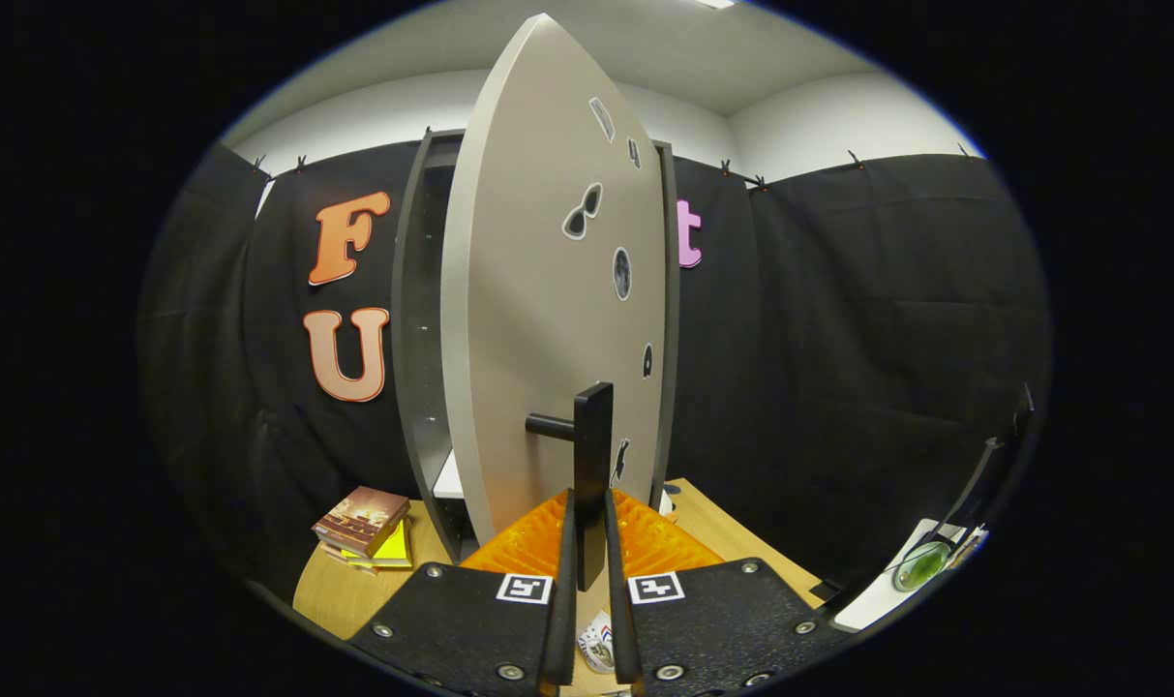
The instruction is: Open the shoe cabinet door, grab the shoes and put them into the shoe cabinet, then close the shoe cabinet door.
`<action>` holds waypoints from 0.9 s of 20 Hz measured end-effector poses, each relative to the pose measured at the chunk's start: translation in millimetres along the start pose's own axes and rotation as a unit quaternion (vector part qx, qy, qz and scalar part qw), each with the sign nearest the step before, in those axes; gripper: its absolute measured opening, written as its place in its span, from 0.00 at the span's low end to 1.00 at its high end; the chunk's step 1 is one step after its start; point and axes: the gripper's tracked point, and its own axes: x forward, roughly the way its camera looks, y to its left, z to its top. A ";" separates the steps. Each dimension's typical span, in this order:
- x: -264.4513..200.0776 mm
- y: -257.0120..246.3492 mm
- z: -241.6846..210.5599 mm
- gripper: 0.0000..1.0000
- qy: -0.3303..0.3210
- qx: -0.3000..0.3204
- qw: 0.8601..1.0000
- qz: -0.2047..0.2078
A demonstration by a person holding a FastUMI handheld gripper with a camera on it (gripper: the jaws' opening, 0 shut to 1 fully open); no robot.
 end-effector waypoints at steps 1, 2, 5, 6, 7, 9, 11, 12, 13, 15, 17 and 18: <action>-2.3 -7.5 -1.1 0.15 0.000 0.000 1.000 -0.003; -3.7 -16.3 -1.1 0.15 0.000 0.000 1.000 -0.006; -7.8 -45.7 -2.8 0.15 -0.003 0.004 1.000 -0.026; -8.3 -56.7 -2.8 0.14 -0.003 0.008 0.999 -0.035; -10.4 -66.5 -4.1 0.14 -0.003 0.008 0.999 -0.043; -12.9 -86.9 -3.4 0.13 -0.011 0.003 0.998 -0.055; -20.9 -111.0 -6.2 0.13 -0.011 0.007 0.998 -0.062; -26.7 -125.1 -7.3 0.13 -0.011 0.011 0.997 -0.072; -33.1 -142.3 -9.5 0.13 -0.009 0.015 0.996 -0.087; -51.0 -159.4 -11.7 0.12 -0.010 0.027 0.994 -0.102; -68.5 -160.4 -15.5 0.13 -0.013 0.028 0.994 -0.108; -75.0 -156.5 -18.3 0.14 -0.013 0.023 0.994 -0.108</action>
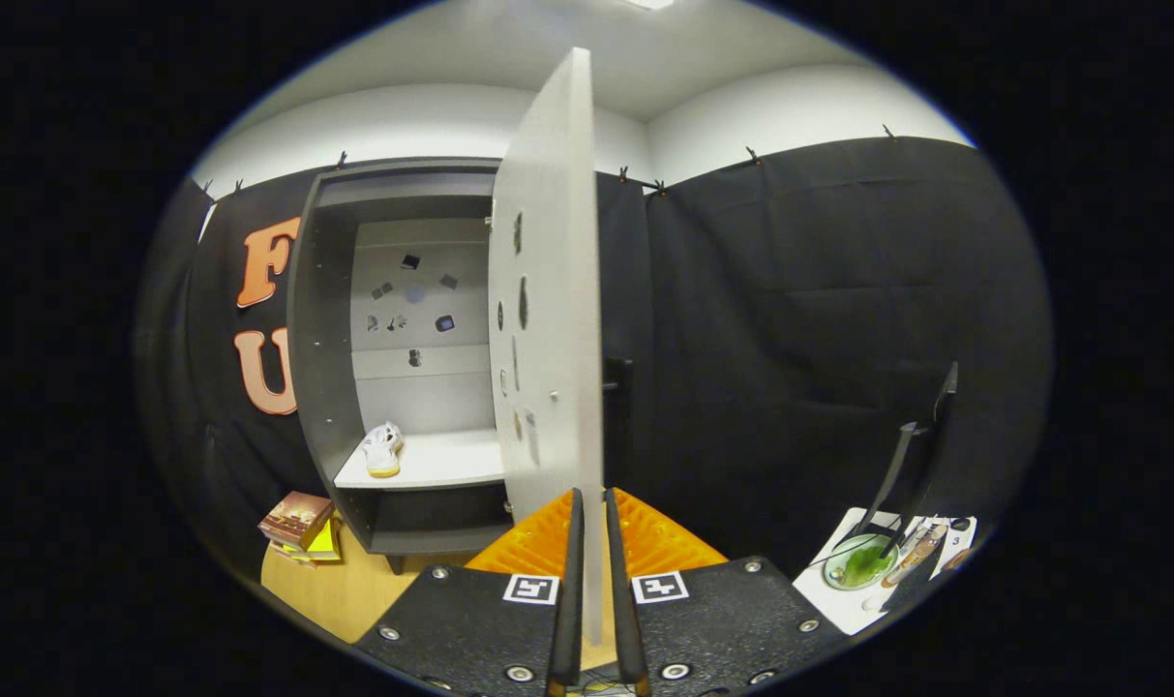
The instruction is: Open the shoe cabinet door, grab the shoes and put them into the shoe cabinet, then close the shoe cabinet door.
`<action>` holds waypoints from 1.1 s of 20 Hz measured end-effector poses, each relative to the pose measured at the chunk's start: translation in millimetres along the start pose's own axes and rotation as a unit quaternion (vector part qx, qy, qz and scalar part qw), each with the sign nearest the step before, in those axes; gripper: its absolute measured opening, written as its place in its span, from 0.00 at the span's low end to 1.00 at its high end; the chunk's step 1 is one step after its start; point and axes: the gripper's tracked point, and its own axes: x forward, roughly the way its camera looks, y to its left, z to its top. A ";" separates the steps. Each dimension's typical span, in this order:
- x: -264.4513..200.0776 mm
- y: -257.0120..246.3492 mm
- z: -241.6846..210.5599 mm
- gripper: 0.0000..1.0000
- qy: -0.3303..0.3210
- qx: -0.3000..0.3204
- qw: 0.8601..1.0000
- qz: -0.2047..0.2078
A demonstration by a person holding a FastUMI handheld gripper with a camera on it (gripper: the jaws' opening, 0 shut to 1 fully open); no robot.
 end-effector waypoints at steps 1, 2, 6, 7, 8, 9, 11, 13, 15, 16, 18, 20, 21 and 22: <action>-7.8 7.2 -5.6 0.14 0.002 -0.006 1.000 0.004; -13.0 16.5 -12.9 0.17 0.007 -0.010 1.000 0.011; -16.6 79.0 -61.9 0.40 0.036 -0.026 0.997 0.069; -15.3 98.3 -81.0 0.45 0.050 -0.031 0.994 0.090; -12.4 116.4 -100.8 0.52 0.063 -0.035 0.991 0.109; -7.3 133.4 -124.0 0.55 0.076 -0.042 0.988 0.129; 7.2 160.1 -177.1 0.62 0.111 -0.059 0.980 0.156; 26.7 181.1 -228.8 0.70 0.136 -0.079 0.972 0.176; 48.9 192.3 -288.4 0.73 0.169 -0.107 0.963 0.182; 57.5 196.6 -316.9 0.73 0.189 -0.118 0.957 0.185; 73.2 200.8 -364.5 0.74 0.227 -0.122 0.948 0.188; 91.2 200.6 -407.3 0.74 0.257 -0.129 0.941 0.179; 99.7 201.3 -421.6 0.74 0.269 -0.127 0.938 0.177; 107.4 200.9 -434.1 0.74 0.280 -0.122 0.936 0.175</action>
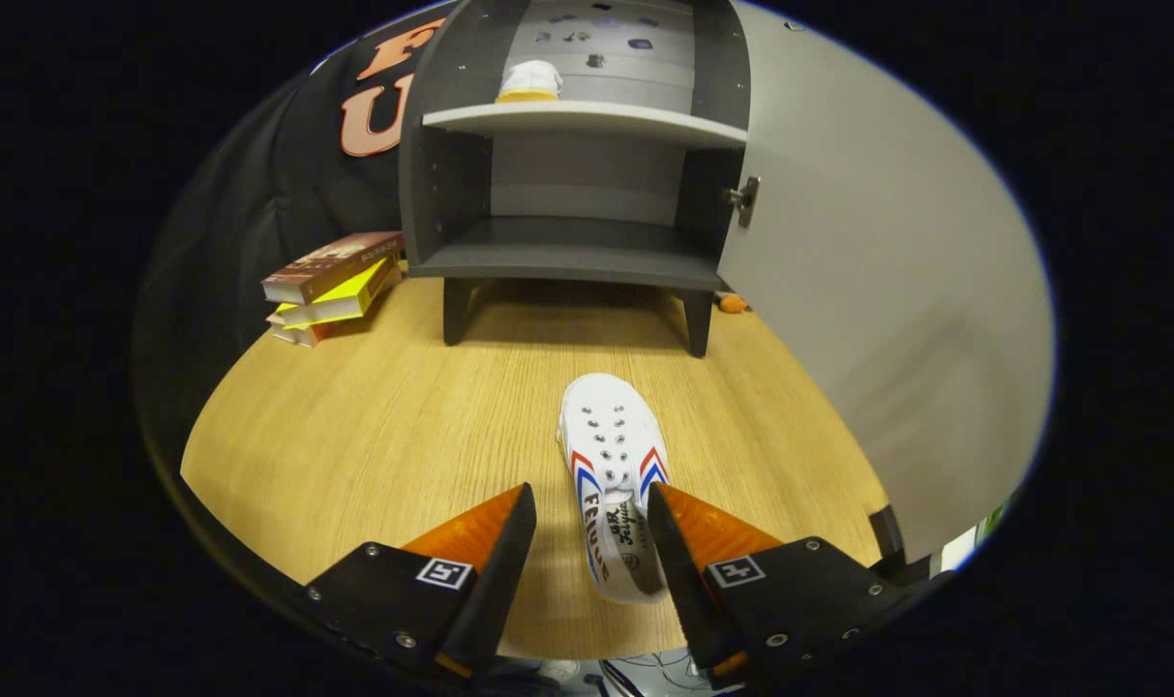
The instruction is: Open the shoe cabinet door, grab the shoes and put them into the shoe cabinet, then close the shoe cabinet door.
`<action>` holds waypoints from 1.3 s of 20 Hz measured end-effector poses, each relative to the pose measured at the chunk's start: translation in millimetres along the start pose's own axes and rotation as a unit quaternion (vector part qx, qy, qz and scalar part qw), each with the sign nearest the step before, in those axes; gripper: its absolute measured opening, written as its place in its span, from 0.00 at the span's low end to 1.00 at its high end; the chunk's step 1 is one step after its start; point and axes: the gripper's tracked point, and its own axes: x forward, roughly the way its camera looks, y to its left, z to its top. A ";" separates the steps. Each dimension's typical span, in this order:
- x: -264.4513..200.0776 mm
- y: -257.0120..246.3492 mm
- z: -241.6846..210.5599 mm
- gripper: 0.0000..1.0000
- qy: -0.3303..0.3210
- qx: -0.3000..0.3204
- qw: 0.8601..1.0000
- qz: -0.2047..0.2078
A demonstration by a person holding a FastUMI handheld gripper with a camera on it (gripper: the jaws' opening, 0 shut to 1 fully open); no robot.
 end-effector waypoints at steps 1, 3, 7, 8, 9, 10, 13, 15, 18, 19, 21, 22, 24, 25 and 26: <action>11.1 -2.4 -5.1 0.73 0.008 0.008 1.000 -0.001; 28.7 -3.2 -10.2 0.72 0.018 0.025 1.000 0.002; 48.0 11.0 -10.1 0.62 0.030 0.048 0.998 0.017; 51.2 13.9 -15.6 0.57 0.040 0.034 0.999 0.015; 53.6 10.6 -17.3 0.55 0.037 0.008 0.999 0.005; 55.7 7.5 -18.2 0.51 0.034 -0.012 0.999 -0.006; 52.1 5.6 -15.9 0.24 0.039 -0.013 0.999 -0.007; 51.6 6.9 -16.8 0.14 0.040 -0.011 0.999 0.004; 50.4 8.5 -14.1 0.00 0.043 -0.014 0.999 0.001; 47.1 8.9 -9.4 0.00 0.042 -0.016 0.999 0.000; 39.5 10.4 5.3 0.00 0.036 -0.006 0.999 0.005; 32.9 10.2 13.2 0.00 0.031 0.002 0.999 0.008; 15.0 1.9 32.9 0.00 0.015 0.002 1.000 0.004; 6.3 0.7 43.6 0.00 0.008 0.000 1.000 0.002; -4.6 -0.5 56.7 0.00 0.001 -0.001 1.000 0.002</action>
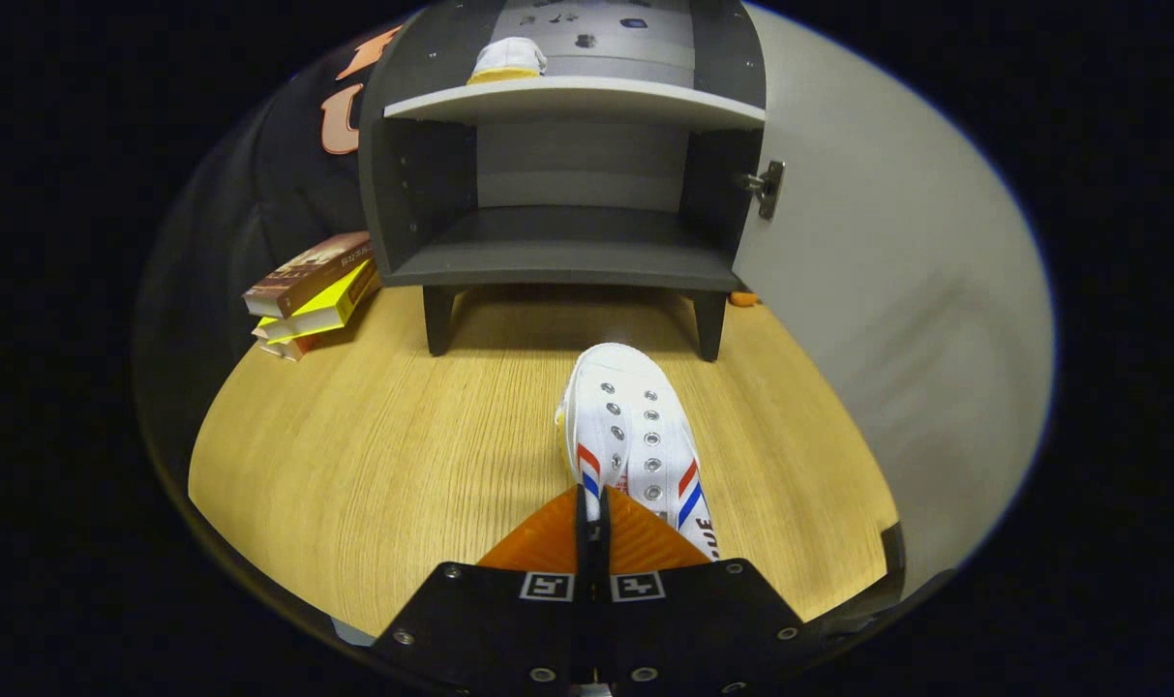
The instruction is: Open the shoe cabinet door, grab the shoes and put them into the shoe cabinet, then close the shoe cabinet door.
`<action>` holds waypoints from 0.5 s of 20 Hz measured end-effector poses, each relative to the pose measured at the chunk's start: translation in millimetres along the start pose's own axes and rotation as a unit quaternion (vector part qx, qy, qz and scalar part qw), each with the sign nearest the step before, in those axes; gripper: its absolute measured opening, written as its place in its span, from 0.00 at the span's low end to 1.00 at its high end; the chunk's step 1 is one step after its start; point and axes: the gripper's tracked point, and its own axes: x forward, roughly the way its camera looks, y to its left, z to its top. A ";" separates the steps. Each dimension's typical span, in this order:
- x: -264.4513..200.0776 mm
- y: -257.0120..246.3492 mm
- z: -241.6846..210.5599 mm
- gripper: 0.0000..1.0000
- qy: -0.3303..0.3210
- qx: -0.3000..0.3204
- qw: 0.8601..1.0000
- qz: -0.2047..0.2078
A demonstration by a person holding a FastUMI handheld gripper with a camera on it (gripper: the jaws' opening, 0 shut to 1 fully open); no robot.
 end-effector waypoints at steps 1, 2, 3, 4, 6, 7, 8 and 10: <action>-11.4 -2.0 11.3 0.00 -0.006 0.003 1.000 0.002; -24.1 -3.0 23.7 0.00 -0.013 0.002 1.000 0.004; -36.8 -4.4 35.9 0.00 -0.020 0.000 1.000 0.004; -49.0 -5.5 48.4 0.00 -0.027 -0.004 1.000 0.003; -74.9 -6.1 75.6 0.00 -0.042 -0.009 0.999 0.001; -88.1 -6.1 90.7 0.00 -0.050 -0.005 0.999 0.001; -100.8 -5.7 106.0 0.00 -0.058 0.000 0.998 0.003; -124.3 -3.4 137.0 0.00 -0.074 0.012 0.997 0.007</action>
